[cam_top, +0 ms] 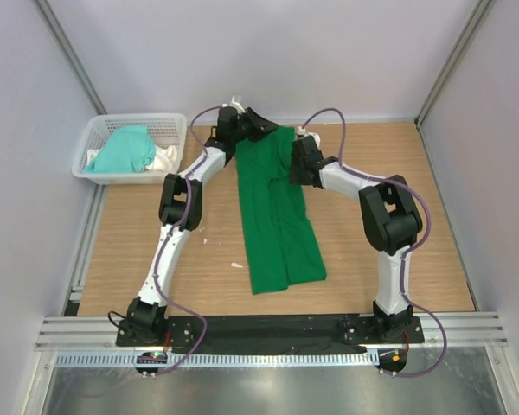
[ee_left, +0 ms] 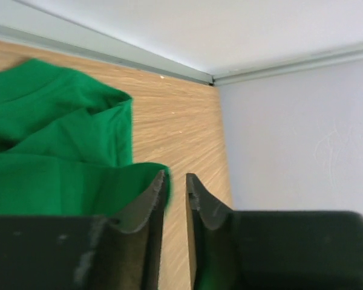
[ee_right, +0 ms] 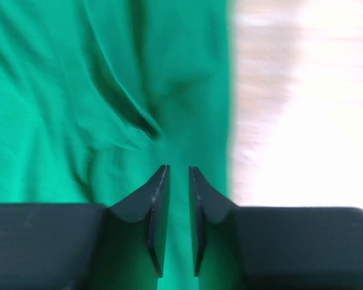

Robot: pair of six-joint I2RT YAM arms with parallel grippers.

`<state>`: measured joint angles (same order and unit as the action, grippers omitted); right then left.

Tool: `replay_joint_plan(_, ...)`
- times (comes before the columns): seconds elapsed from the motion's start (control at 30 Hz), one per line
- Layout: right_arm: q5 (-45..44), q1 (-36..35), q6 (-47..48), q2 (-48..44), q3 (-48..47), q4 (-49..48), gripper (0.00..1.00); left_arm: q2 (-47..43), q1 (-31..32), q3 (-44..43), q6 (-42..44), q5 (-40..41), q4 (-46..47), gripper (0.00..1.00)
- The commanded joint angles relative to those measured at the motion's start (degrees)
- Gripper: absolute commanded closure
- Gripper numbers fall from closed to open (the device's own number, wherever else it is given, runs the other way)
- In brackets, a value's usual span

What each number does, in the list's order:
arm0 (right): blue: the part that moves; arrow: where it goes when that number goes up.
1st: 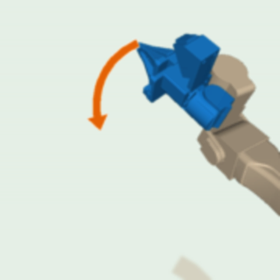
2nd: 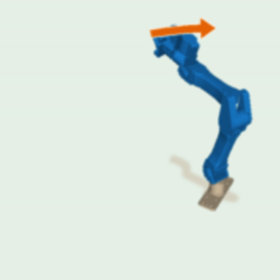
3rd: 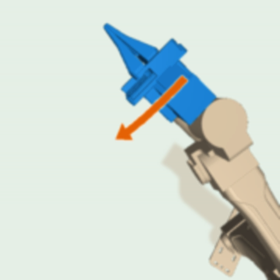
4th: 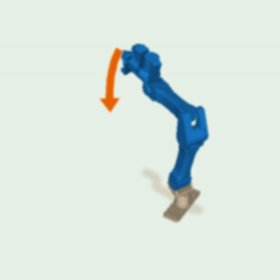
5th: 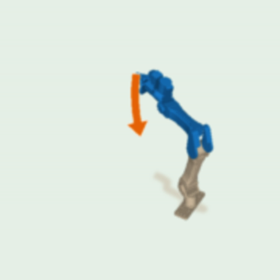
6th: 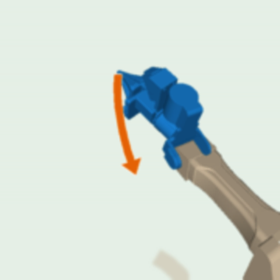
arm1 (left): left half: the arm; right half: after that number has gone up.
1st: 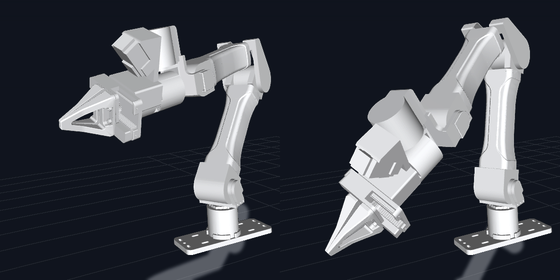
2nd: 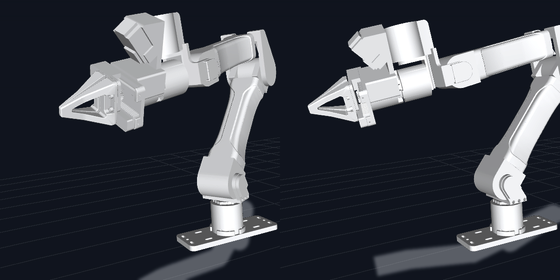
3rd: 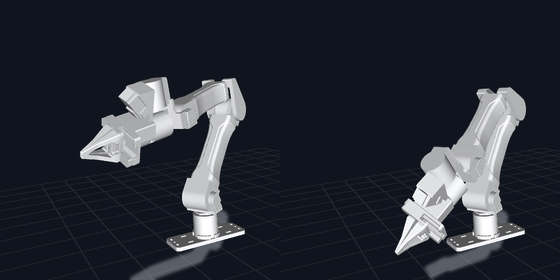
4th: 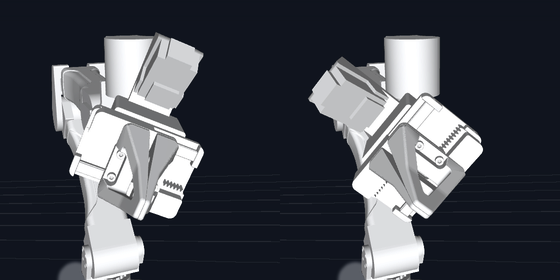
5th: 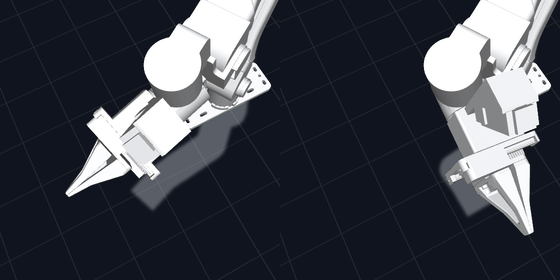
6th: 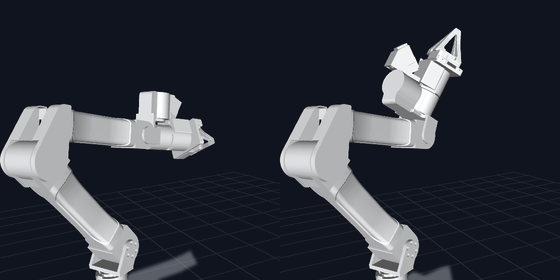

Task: Fold and stack the t-shirts
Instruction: Fold the tshirt

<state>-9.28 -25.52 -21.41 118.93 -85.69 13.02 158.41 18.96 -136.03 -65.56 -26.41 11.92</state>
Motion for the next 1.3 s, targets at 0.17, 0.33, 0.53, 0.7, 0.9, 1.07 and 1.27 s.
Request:
replay_joint_plan(0.17,-1.2,7.7,-6.9,-9.5,6.7,-3.4,0.58,-1.6,1.9,-3.6,1.8,-9.5,-3.0,0.62)
replay_joint_plan(0.33,3.0,8.1,-2.8,-8.5,3.0,-4.7,0.55,-9.9,-0.4,8.6,2.5,-10.3,1.3,0.61)
replay_joint_plan(0.53,12.4,8.1,-4.3,-2.2,-5.4,-3.3,0.52,-14.8,-4.8,16.1,10.0,-12.6,-4.6,0.59)
replay_joint_plan(0.7,18.3,8.1,-8.0,3.5,-10.6,-6.6,0.53,-15.6,-6.8,20.1,11.6,-12.8,-5.8,0.62)
replay_joint_plan(0.9,21.9,8.1,-14.4,12.3,-17.8,-15.9,0.7,-13.4,-8.1,19.0,11.5,-12.7,-5.3,0.66)
replay_joint_plan(1.07,24.9,8.2,-21.5,18.8,-24.9,-22.1,0.88,-11.7,-8.7,17.4,11.0,-12.8,-5.6,0.66)
replay_joint_plan(1.27,24.6,9.2,-28.4,25.8,-30.1,-24.3,0.91,-9.9,-9.0,16.6,10.5,-12.0,-6.0,0.67)
